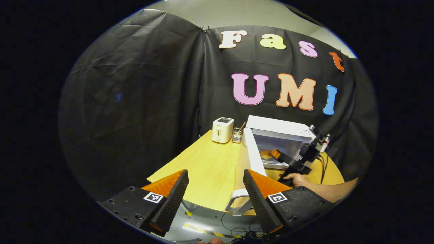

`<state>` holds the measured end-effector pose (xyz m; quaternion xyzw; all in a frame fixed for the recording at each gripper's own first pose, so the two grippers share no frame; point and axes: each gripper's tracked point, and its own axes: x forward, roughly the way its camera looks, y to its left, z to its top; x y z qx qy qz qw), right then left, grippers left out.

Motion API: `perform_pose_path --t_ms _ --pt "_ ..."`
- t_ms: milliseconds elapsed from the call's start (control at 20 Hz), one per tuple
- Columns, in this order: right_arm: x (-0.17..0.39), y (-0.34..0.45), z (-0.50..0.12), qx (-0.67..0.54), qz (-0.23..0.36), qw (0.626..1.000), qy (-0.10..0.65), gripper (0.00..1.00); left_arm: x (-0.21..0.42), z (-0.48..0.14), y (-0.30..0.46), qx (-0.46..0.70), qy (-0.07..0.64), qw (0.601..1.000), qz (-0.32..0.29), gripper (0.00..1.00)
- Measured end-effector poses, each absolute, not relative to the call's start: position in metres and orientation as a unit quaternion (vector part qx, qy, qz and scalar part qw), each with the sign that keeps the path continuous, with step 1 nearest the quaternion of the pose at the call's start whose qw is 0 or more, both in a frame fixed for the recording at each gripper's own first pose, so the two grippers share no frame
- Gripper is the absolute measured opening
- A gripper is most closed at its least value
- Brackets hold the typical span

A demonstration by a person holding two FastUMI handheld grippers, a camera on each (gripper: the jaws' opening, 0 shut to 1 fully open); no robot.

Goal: Open the microwave oven with the left hand, put the food in, and close the microwave oven.

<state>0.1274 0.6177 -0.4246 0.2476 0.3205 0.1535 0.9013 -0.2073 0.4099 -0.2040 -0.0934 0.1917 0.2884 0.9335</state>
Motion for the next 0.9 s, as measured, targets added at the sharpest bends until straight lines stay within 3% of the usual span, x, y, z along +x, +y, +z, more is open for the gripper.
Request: perform_pose_path --t_ms 250,300,700,750,800,850,900 --pt "0.122 0.565 -0.365 0.207 0.189 0.917 0.284 0.9 -0.212 -0.205 0.422 -0.066 0.203 0.928 0.304 0.95" --pt "0.124 0.55 -0.351 0.19 0.196 0.922 0.274 1.0 -0.226 -0.215 0.431 -0.062 0.209 0.926 0.308 0.95" --pt "0.147 0.433 -0.245 0.146 0.178 0.947 0.226 0.99 -0.237 -0.24 0.446 -0.065 0.209 0.926 0.308 0.93" --pt "0.148 0.422 -0.23 0.143 0.177 0.949 0.217 0.9 -0.234 -0.246 0.446 -0.068 0.212 0.927 0.302 0.96" --pt "0.15 0.412 -0.215 0.139 0.175 0.952 0.207 0.99 -0.234 -0.251 0.442 -0.075 0.215 0.929 0.291 0.96" --pt "0.149 0.402 -0.201 0.135 0.173 0.955 0.198 0.99 -0.233 -0.26 0.44 -0.08 0.226 0.927 0.289 0.92" --pt "0.149 0.393 -0.186 0.128 0.174 0.958 0.187 0.99 -0.235 -0.273 0.446 -0.076 0.24 0.92 0.299 0.74"
